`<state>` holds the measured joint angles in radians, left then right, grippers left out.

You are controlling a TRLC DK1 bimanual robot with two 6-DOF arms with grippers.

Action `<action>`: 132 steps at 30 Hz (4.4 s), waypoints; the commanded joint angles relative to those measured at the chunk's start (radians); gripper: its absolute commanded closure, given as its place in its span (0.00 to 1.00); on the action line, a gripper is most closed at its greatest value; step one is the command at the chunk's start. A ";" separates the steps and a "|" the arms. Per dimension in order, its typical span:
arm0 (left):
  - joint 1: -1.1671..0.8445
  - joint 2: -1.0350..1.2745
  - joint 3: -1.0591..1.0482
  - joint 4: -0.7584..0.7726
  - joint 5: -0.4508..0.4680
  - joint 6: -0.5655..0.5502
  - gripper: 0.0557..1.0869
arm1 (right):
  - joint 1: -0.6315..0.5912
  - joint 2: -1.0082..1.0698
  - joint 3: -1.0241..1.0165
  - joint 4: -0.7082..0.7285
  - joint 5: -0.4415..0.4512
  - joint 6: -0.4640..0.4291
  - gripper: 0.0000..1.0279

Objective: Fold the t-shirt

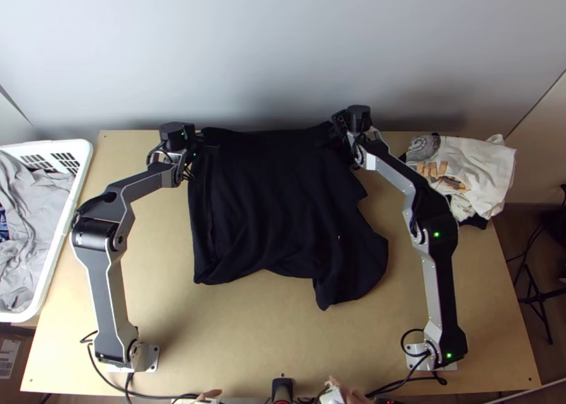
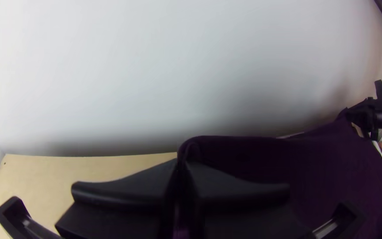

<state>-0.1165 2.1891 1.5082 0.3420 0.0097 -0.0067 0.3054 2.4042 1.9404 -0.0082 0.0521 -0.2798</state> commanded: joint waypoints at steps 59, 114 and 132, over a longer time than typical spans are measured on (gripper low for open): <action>-0.382 -1.048 -0.904 -0.833 0.136 -0.019 0.25 | -0.008 -1.298 -0.794 -0.766 -0.136 0.169 0.04; -0.077 -1.342 -0.911 -1.161 0.096 0.201 0.97 | 0.502 -1.307 -1.152 -0.952 -0.169 0.016 0.04; -0.049 -1.313 -0.899 -1.167 0.096 0.240 0.97 | 0.400 -1.136 -1.259 -0.691 -0.112 -0.018 0.11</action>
<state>-0.1707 0.8600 0.6010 -0.8284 0.1074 0.2150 0.7361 1.2110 0.7025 -0.7719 -0.0830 -0.2932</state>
